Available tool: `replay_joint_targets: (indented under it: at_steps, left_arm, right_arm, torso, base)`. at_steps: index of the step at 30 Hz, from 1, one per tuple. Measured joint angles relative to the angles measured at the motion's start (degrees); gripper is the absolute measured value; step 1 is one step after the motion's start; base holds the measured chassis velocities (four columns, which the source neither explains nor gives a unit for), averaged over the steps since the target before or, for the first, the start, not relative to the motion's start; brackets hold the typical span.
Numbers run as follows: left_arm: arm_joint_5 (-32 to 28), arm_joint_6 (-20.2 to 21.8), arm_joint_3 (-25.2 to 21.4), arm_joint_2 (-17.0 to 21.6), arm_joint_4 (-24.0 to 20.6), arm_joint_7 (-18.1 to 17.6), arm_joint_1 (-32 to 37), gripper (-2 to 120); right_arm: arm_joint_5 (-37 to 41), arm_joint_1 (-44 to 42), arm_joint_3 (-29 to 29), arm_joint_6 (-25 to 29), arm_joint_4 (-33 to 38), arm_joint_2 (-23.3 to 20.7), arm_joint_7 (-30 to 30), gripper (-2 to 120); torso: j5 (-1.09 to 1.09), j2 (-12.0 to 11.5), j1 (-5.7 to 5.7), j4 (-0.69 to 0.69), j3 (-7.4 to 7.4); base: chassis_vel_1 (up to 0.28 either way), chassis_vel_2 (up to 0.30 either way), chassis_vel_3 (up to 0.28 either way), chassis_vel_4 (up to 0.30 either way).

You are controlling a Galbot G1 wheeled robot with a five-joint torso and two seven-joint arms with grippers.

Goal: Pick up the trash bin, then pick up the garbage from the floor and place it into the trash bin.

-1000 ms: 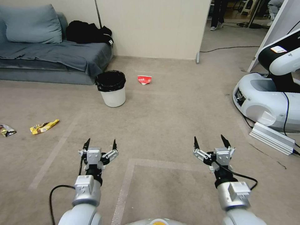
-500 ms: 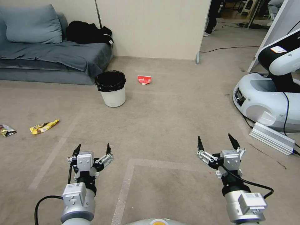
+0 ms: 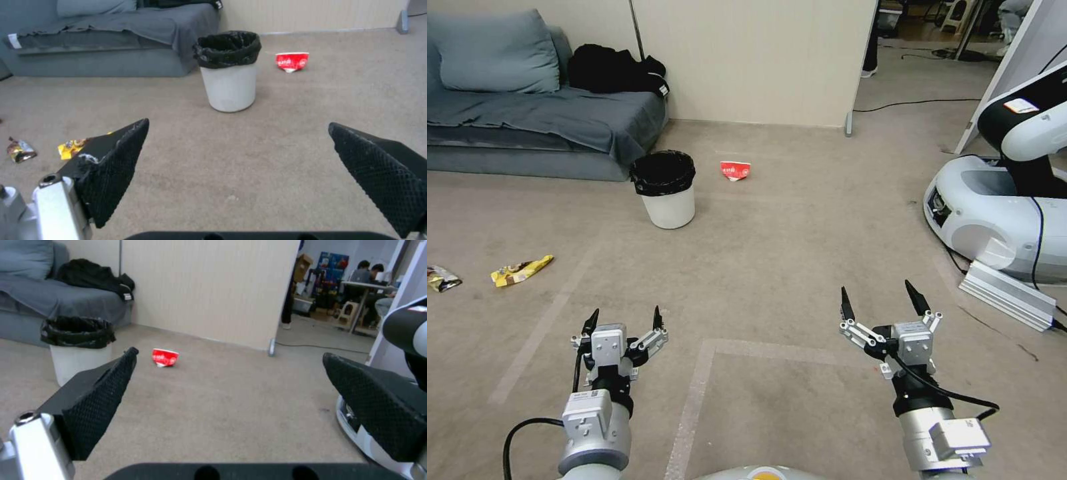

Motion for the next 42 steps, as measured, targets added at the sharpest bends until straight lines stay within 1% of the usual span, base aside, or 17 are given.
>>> replay_joint_targets:
  at_steps: [7, 12, 13, 14, 17, 19, 36, 37, 38, 40, 41, 42]
  left_arm:
    - [0.23, 0.01, 0.15, -0.04, 0.14, 0.0, -0.09, 99]
    - [0.47, 0.03, 0.2, -0.09, 0.22, -0.01, -0.12, 99]
    - [0.52, 0.07, 0.2, -0.11, 0.23, -0.04, -0.11, 99]
    - [0.55, 0.08, 0.18, -0.13, 0.23, -0.1, -0.11, 99]
    - [0.66, 0.1, 0.16, -0.15, 0.28, -0.2, -0.11, 99]
    - [0.75, 0.11, 0.15, -0.17, 0.28, -0.24, -0.1, 99]
    - [-0.33, 0.89, -0.28, -0.28, -0.16, -0.95, -0.18, 99]
    - [-0.33, 0.91, -0.28, -0.31, -0.17, -0.98, -0.17, 99]
    - [-0.33, 0.92, -0.28, -0.32, -0.19, -1.01, -0.19, 99]
    - [-0.33, 0.93, -0.29, -0.33, -0.2, -1.04, -0.19, 99]
    - [-0.32, 0.94, -0.29, -0.34, -0.2, -1.07, -0.18, 99]
    - [-0.31, 0.94, -0.3, -0.35, -0.2, -1.1, -0.18, 99]
  right_arm:
    - [-0.24, 0.02, 0.05, 0.16, -0.17, -0.02, -0.23, 100]
    - [-0.29, 0.04, 0.12, 0.31, -0.31, -0.02, -0.68, 100]
    - [-0.33, 0.05, 0.12, 0.34, -0.4, -0.02, -0.76, 100]
    - [-0.38, 0.08, 0.12, 0.35, -0.47, -0.03, -0.76, 100]
    - [-0.48, 0.1, 0.12, 0.34, -0.58, -0.03, -0.77, 100]
    - [-0.49, 0.11, 0.12, 0.35, -0.6, -0.03, -0.77, 100]
    - [-1.11, 0.13, 0.4, 0.67, -0.8, -0.04, -1.29, 100]
    - [-1.12, 0.12, 0.41, 0.69, -0.81, -0.05, -1.36, 100]
    - [-1.13, 0.14, 0.41, 0.79, -0.82, -0.05, -1.4, 100]
    - [-1.15, 0.14, 0.41, 0.88, -0.86, -0.04, -1.45, 100]
    - [-1.16, 0.14, 0.42, 0.91, -0.94, -0.05, -1.51, 100]
    - [-1.19, 0.15, 0.42, 1.04, -0.98, -0.05, -1.56, 100]
  torso:
    - [0.0, 0.0, 0.0, 0.01, 0.0]
    - [0.01, 0.0, 0.0, 0.0, 0.0]
    - [-0.02, 0.0, 0.0, 0.0, 0.01]
    - [0.02, 0.0, 0.0, 0.0, 0.0]
    - [-0.01, 0.0, 0.0, 0.0, 0.01]
    - [0.01, 0.0, 0.0, 0.0, 0.01]
    - [-0.02, 0.0, 0.0, -0.01, 0.0]
    - [0.03, 0.0, 0.01, 0.01, 0.01]
    - [-0.01, 0.0, 0.0, -0.01, 0.0]
    - [-0.04, -0.01, 0.01, 0.0, 0.01]
    - [0.03, 0.0, 0.01, 0.0, 0.01]
    - [-0.01, 0.0, 0.0, 0.0, 0.0]
  base:
    - [-0.086, 0.09, 0.084, -0.089]
    - [-0.227, 0.197, 0.202, -0.211]
    - [-0.242, 0.238, 0.241, -0.249]
    - [-0.237, 0.238, 0.254, -0.258]
    - [-0.234, 0.239, 0.258, -0.259]
    - [-0.283, 0.278, 0.284, -0.278]
    - [-0.28, 0.277, 0.29, -0.287]
    - [-0.305, 0.304, 0.27, -0.282]
    - [-0.305, 0.304, 0.293, -0.29]
    - [-0.279, 0.294, 0.293, -0.296]
    - [-0.279, 0.287, 0.278, -0.296]
    - [-0.294, 0.287, 0.299, -0.3]
